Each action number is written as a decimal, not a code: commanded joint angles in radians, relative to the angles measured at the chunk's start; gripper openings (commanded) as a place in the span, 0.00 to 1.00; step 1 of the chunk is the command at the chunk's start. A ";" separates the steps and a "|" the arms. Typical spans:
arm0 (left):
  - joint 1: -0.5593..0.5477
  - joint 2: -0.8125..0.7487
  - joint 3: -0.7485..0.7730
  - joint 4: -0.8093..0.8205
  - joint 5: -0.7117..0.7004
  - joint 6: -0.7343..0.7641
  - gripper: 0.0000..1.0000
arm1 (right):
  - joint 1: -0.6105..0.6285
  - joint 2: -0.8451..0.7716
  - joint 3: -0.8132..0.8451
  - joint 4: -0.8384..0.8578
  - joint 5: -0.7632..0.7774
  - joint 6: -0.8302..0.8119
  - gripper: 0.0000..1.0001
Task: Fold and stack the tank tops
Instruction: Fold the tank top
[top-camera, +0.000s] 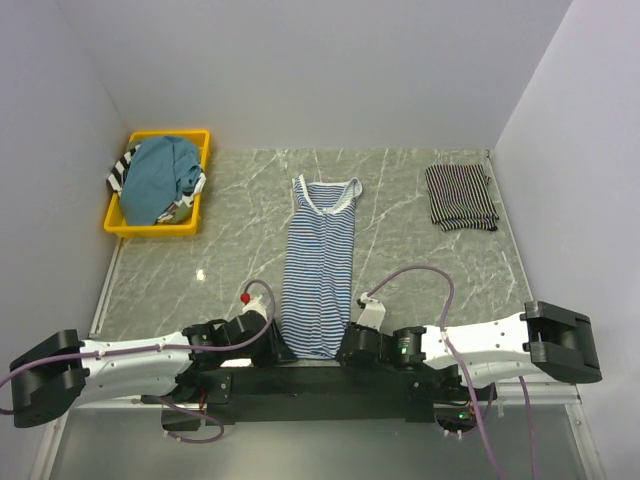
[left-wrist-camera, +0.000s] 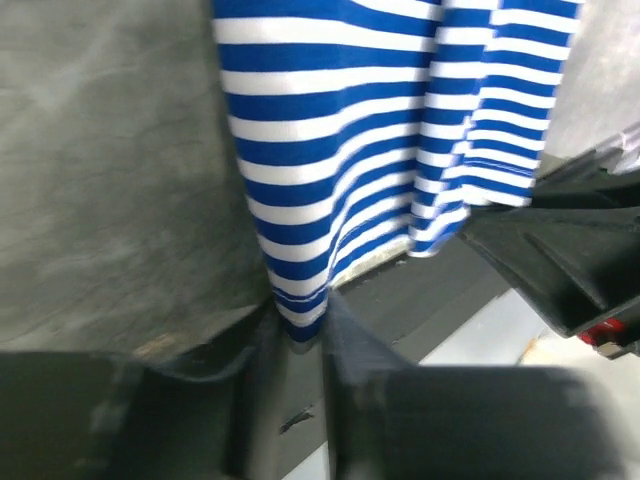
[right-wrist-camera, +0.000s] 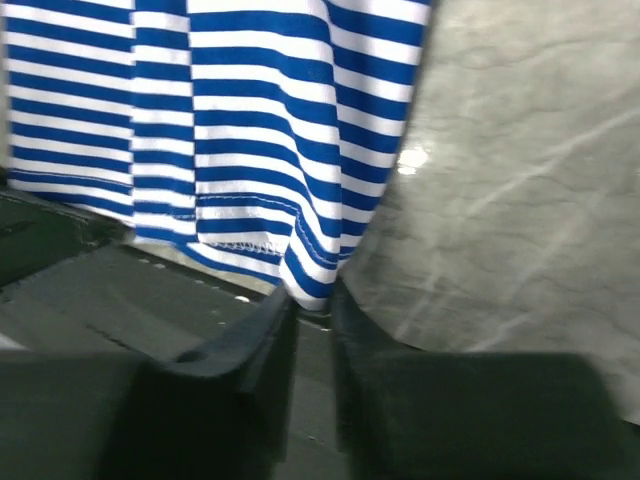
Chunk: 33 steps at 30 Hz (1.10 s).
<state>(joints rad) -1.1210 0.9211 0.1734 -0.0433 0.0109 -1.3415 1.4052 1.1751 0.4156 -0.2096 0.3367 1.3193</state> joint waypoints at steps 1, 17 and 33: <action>-0.007 0.006 -0.003 -0.213 -0.095 0.021 0.20 | 0.012 0.001 0.015 -0.117 0.059 0.015 0.22; -0.236 -0.050 0.098 -0.354 -0.207 -0.143 0.01 | 0.205 0.035 0.189 -0.378 0.142 0.116 0.00; -0.130 -0.008 0.399 -0.497 -0.382 0.023 0.01 | 0.083 -0.086 0.310 -0.455 0.240 -0.047 0.00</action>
<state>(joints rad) -1.3544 0.9009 0.5133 -0.5564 -0.3416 -1.4708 1.5581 1.1389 0.6868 -0.6689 0.5026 1.3884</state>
